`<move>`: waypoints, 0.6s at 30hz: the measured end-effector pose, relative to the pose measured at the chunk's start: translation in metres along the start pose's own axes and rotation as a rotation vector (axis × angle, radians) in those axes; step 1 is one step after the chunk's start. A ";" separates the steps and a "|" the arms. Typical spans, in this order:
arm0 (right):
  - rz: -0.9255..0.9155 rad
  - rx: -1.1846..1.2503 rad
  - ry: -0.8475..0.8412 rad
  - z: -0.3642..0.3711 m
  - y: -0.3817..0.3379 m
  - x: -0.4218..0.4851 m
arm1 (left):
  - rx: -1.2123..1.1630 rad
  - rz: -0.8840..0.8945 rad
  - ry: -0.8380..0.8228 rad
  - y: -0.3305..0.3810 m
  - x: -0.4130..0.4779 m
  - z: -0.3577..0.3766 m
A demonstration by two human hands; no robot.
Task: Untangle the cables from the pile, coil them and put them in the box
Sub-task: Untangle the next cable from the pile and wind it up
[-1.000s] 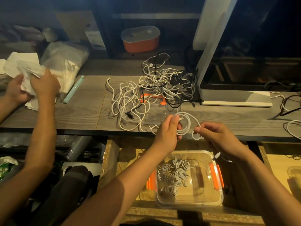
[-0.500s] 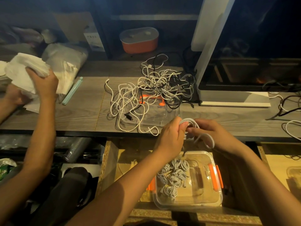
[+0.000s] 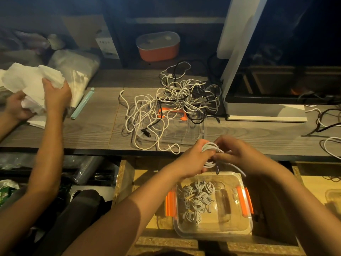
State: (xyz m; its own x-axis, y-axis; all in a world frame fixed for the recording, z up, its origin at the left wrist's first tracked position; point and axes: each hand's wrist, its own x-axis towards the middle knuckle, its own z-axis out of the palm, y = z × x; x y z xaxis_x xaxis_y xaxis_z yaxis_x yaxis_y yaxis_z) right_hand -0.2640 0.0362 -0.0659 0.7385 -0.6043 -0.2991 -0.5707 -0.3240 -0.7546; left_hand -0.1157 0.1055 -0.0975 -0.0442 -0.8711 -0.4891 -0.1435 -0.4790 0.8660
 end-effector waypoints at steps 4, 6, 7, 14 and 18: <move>0.107 0.216 -0.196 -0.018 0.001 -0.004 | 0.150 0.077 -0.113 -0.003 0.000 -0.005; 0.139 0.159 -0.256 -0.022 0.005 -0.006 | 0.196 0.086 -0.187 -0.001 -0.004 -0.003; 0.139 0.104 -0.250 -0.024 0.006 -0.005 | 0.229 0.106 -0.200 0.000 -0.005 -0.003; 0.111 -0.186 0.141 -0.029 0.013 0.000 | 0.297 0.116 -0.138 -0.005 -0.003 -0.007; 0.078 -0.252 0.177 -0.020 0.009 0.004 | 0.359 0.038 -0.005 -0.014 -0.003 0.006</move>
State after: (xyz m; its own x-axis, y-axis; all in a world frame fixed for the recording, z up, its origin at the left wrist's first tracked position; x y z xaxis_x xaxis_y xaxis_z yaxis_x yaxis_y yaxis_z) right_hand -0.2736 0.0161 -0.0623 0.6276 -0.7445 -0.2278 -0.7107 -0.4283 -0.5581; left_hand -0.1198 0.1151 -0.1085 -0.0605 -0.8864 -0.4589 -0.4794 -0.3774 0.7923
